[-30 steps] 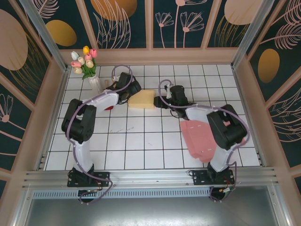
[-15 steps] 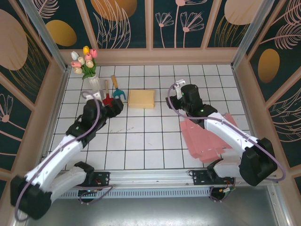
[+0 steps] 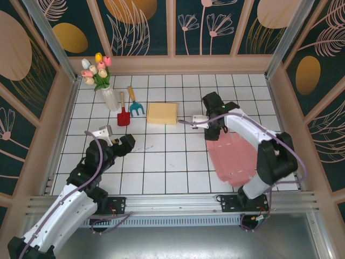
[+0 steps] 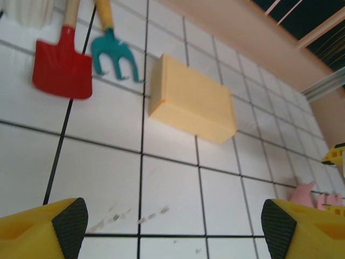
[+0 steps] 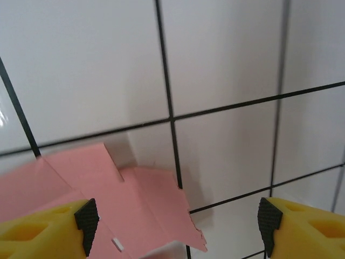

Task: Fold the paper box

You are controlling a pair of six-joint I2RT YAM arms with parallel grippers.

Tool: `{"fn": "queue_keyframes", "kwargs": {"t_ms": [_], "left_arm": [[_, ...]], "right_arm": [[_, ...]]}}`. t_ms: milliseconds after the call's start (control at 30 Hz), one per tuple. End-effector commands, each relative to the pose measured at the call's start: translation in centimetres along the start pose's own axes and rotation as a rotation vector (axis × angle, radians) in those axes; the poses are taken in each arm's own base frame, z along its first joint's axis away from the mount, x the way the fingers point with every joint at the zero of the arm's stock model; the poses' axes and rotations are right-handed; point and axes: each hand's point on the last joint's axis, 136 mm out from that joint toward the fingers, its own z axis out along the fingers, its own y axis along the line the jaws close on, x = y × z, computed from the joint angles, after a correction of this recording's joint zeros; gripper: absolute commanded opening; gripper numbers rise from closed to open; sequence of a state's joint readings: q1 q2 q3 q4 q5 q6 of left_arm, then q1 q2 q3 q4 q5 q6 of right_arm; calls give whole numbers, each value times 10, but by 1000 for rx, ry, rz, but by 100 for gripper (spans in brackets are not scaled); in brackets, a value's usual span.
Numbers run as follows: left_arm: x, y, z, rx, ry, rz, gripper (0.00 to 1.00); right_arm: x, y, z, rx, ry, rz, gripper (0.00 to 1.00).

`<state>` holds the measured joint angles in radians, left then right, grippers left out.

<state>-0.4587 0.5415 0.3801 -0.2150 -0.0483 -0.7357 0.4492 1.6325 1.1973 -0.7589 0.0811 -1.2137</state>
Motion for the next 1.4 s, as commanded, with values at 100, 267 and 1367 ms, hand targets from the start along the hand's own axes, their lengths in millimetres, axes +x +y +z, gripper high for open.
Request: {"fn": "queue_keyframes", "kwargs": {"t_ms": [100,267,1367], "left_arm": [[3,-11,8,47,26,-4,86],[2,-14,3,75,14,-14,86],[-23,-31,-4,114,-55,-59,84]], "right_arm": [[26,-15,15,-157,114,-185,80],[32,-8,32,-273,159,-222,80],[-52,-111,-126,324,-399,147,0]]}}
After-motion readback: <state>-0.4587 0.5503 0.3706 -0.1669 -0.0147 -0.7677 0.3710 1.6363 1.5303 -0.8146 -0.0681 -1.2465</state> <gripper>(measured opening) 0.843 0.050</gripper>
